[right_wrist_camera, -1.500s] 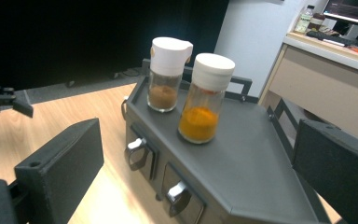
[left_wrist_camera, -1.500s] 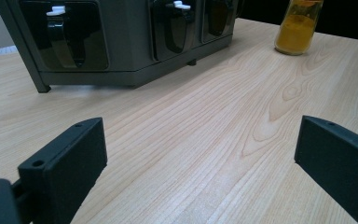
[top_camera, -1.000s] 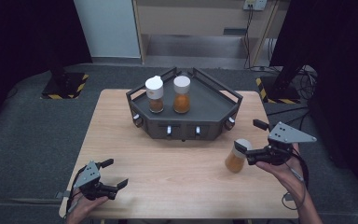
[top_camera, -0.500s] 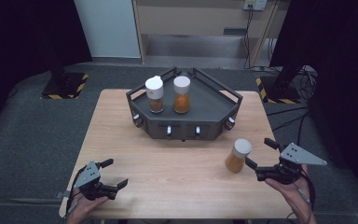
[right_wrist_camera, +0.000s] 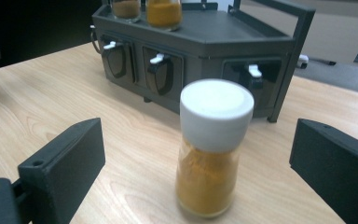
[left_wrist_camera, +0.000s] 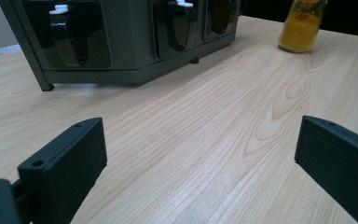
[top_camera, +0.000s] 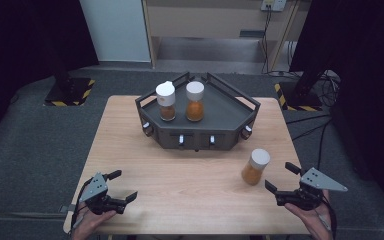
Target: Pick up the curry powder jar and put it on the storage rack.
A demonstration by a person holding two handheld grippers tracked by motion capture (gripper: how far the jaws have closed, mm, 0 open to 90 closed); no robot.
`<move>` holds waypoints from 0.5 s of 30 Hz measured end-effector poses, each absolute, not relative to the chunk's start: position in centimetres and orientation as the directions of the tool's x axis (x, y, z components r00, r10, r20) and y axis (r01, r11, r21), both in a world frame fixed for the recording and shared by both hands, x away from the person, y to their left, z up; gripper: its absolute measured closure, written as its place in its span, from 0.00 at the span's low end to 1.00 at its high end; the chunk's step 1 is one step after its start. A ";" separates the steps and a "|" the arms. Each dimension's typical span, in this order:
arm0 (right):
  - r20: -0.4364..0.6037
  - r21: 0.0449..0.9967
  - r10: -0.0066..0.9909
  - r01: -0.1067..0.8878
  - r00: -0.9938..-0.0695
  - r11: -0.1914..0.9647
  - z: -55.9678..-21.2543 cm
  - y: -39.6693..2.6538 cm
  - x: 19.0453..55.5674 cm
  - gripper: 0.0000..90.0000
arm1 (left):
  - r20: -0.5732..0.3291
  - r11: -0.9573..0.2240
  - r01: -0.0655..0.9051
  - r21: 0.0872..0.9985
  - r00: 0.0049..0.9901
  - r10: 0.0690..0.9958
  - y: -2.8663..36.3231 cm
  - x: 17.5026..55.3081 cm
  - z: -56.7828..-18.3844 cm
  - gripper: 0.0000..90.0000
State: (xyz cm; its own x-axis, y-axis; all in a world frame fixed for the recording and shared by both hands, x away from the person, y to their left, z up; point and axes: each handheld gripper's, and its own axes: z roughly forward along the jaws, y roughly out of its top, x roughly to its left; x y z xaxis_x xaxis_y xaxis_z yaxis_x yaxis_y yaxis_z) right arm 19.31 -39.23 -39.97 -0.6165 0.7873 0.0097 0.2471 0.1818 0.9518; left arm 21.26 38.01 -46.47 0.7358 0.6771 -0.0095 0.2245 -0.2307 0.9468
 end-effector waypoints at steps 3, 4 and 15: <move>0.027 0.952 0.795 0.259 -0.606 0.165 -40.9 -39.5 19.0 0.03 | -0.011 -0.230 0.225 0.947 0.737 0.676 38.0 21.3 -46.5 0.01; 0.029 0.952 0.796 0.259 -0.604 0.162 -41.1 -39.5 19.0 0.03 | -0.009 -0.232 0.225 0.946 0.737 0.676 38.0 21.3 -46.5 0.01; 0.049 0.948 0.798 0.281 -0.600 0.153 -42.3 -39.8 19.2 0.04 | -0.007 -0.237 0.225 0.945 0.740 0.673 37.9 21.3 -46.5 0.01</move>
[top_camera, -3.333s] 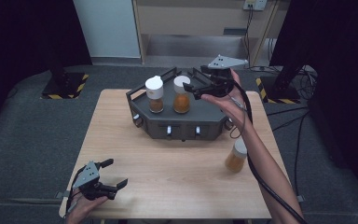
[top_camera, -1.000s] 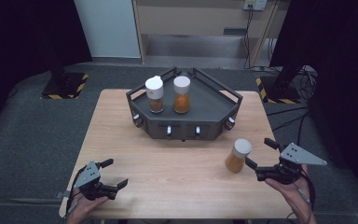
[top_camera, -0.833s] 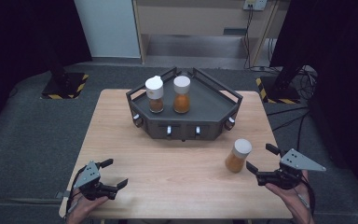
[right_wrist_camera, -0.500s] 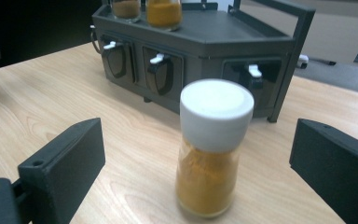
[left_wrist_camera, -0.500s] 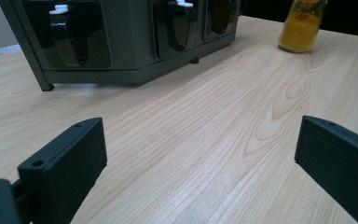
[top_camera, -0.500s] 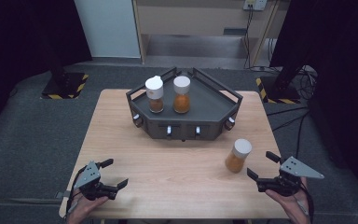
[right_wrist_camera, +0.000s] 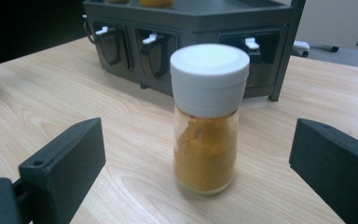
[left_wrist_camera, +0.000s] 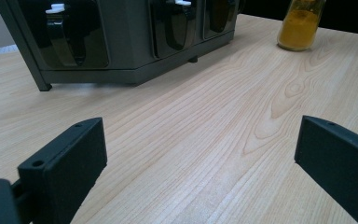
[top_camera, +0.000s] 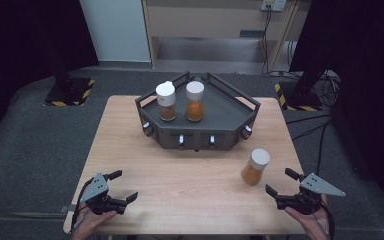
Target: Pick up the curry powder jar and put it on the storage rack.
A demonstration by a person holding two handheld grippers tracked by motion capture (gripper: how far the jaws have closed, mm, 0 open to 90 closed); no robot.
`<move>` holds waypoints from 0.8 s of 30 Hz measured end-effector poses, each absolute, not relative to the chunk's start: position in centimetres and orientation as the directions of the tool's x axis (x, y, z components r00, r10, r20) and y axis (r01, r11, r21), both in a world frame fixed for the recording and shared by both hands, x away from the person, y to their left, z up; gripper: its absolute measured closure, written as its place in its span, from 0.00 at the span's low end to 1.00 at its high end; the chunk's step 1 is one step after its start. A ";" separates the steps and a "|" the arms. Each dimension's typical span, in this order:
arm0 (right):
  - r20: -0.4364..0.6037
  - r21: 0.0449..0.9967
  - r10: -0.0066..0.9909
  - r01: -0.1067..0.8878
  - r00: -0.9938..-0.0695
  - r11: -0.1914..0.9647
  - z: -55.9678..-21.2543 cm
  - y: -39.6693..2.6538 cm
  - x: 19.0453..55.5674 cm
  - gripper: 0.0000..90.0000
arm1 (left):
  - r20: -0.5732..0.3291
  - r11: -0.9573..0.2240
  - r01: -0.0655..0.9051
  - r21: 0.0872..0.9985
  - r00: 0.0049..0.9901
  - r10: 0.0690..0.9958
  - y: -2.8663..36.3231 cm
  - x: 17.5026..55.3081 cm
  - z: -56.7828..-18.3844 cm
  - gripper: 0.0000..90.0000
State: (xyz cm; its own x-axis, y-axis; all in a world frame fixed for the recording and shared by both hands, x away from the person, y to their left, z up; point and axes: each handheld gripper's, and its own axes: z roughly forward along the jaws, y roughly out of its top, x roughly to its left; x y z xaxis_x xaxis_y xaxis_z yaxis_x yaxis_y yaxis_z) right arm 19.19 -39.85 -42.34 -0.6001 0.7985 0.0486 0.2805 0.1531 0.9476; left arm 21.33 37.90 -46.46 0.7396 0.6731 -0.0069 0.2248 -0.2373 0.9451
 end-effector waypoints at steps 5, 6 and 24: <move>0.050 0.944 0.795 0.288 -0.605 0.159 -42.8 -39.8 19.4 0.04 | -0.007 -0.236 0.224 0.946 0.739 0.674 37.9 21.3 -46.5 0.01; 0.051 0.945 0.794 0.287 -0.606 0.158 -42.9 -39.8 19.4 0.04 | -0.007 -0.236 0.225 0.945 0.739 0.674 37.9 21.3 -46.5 0.01; 0.041 0.944 0.783 0.282 -0.621 0.173 -43.8 -40.0 19.6 0.04 | -0.005 -0.236 0.219 0.947 0.743 0.669 38.0 21.4 -46.5 0.01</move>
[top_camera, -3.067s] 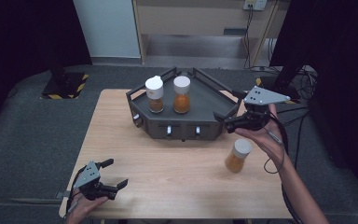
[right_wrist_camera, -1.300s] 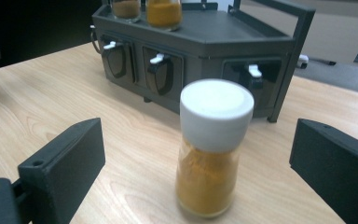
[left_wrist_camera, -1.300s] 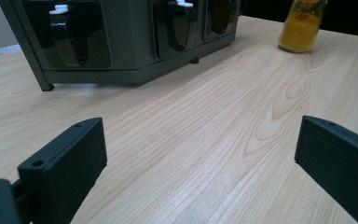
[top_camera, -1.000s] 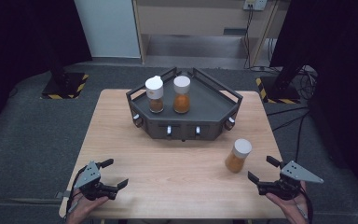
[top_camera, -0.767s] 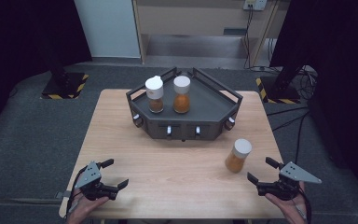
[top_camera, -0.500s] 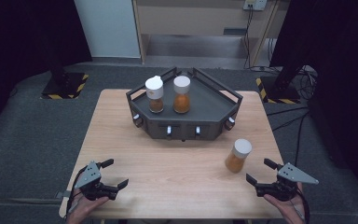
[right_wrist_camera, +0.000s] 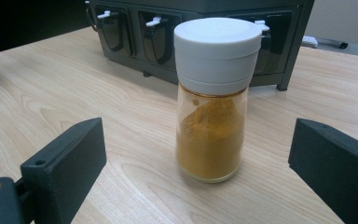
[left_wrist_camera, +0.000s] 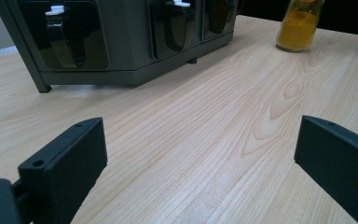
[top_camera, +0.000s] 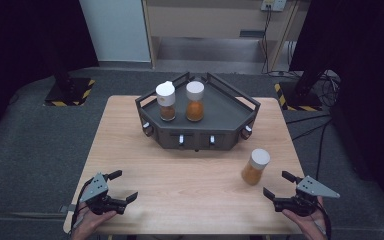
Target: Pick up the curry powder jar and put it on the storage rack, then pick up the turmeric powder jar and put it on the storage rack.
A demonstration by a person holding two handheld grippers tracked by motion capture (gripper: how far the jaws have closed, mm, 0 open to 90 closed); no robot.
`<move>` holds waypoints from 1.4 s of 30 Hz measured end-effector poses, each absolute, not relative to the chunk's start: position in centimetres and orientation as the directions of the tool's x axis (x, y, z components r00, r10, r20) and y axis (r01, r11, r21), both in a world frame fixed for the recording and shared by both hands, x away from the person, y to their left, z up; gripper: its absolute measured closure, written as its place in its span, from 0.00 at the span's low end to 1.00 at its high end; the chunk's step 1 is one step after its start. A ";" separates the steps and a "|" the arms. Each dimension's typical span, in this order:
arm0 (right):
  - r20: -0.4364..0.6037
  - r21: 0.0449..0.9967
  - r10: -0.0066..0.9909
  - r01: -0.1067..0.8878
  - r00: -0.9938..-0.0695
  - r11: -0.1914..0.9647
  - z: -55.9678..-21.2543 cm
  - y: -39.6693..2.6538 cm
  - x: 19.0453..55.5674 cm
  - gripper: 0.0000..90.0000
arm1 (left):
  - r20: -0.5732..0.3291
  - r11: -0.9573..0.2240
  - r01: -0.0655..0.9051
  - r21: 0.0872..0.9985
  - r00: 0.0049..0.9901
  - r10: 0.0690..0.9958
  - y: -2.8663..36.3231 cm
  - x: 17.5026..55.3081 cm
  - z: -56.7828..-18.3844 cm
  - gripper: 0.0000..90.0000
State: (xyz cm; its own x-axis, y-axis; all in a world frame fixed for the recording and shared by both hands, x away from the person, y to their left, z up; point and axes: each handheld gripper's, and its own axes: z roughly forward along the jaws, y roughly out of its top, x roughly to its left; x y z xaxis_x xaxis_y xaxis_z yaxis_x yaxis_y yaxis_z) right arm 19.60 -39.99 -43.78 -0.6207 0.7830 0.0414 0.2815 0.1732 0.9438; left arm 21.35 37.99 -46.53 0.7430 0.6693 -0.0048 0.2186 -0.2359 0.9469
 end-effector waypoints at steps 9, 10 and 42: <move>0.044 0.943 0.782 0.285 -0.621 0.173 -43.8 -39.9 19.7 0.04 | -0.007 -0.234 0.221 0.947 0.741 0.671 38.0 21.3 -46.5 0.01; 0.044 0.943 0.782 0.285 -0.621 0.173 -43.8 -40.0 19.6 0.04 | -0.006 -0.235 0.221 0.946 0.741 0.671 38.0 21.4 -46.5 0.01; 0.036 0.942 0.782 0.283 -0.622 0.182 -43.6 -39.9 19.4 0.04 | -0.002 -0.239 0.216 0.947 0.745 0.667 38.0 21.3 -46.5 0.01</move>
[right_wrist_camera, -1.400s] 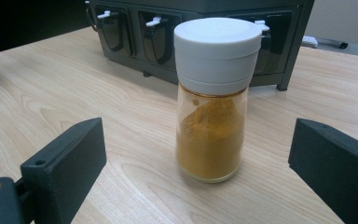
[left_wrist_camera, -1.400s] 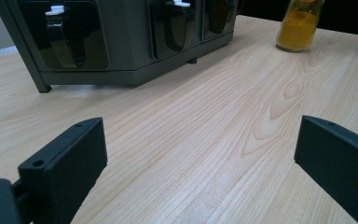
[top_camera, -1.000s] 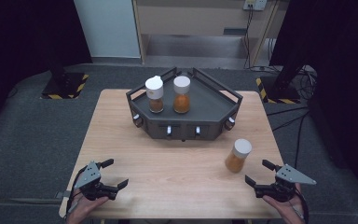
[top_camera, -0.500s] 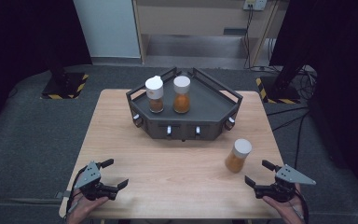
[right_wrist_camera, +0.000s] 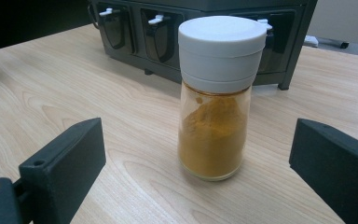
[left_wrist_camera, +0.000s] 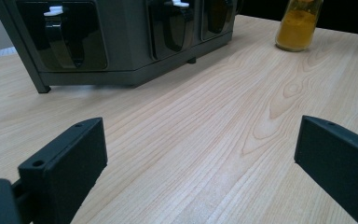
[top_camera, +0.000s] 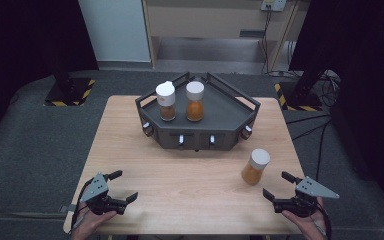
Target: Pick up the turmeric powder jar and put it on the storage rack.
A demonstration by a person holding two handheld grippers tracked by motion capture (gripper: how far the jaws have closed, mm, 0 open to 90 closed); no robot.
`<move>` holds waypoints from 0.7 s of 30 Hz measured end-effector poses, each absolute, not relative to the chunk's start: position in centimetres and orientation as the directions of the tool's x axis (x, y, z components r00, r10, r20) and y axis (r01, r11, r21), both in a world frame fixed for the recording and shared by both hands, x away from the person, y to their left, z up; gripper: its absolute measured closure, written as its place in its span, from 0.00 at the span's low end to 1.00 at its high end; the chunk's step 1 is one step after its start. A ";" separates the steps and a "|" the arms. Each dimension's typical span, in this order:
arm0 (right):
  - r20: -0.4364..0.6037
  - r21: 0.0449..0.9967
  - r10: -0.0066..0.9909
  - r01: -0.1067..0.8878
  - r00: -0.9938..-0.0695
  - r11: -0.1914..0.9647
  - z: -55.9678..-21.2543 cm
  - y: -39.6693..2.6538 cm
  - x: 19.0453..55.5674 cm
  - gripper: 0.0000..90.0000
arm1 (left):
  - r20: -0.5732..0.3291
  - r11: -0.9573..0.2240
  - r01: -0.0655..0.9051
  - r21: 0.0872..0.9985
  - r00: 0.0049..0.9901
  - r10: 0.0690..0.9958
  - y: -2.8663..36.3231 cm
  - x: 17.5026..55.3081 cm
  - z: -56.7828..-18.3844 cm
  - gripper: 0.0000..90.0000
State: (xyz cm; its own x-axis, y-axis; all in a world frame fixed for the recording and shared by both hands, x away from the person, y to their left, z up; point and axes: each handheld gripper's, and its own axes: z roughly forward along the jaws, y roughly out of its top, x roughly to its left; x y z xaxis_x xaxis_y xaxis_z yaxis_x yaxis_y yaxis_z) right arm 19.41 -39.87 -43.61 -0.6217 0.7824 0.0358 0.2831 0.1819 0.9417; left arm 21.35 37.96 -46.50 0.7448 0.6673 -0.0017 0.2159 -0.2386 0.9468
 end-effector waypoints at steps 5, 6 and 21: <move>0.035 0.943 0.783 0.280 -0.620 0.179 -43.6 -39.9 19.3 0.04 | -0.001 -0.240 0.217 0.946 0.745 0.668 37.9 21.4 -46.5 0.01; 0.033 0.944 0.785 0.278 -0.618 0.179 -43.6 -39.9 19.3 0.04 | -0.002 -0.240 0.218 0.946 0.744 0.668 37.9 21.3 -46.5 0.01; 0.040 0.953 0.789 0.260 -0.613 0.154 -42.4 -40.2 18.7 0.02 | -0.005 -0.239 0.221 0.946 0.744 0.669 37.9 21.4 -46.5 0.01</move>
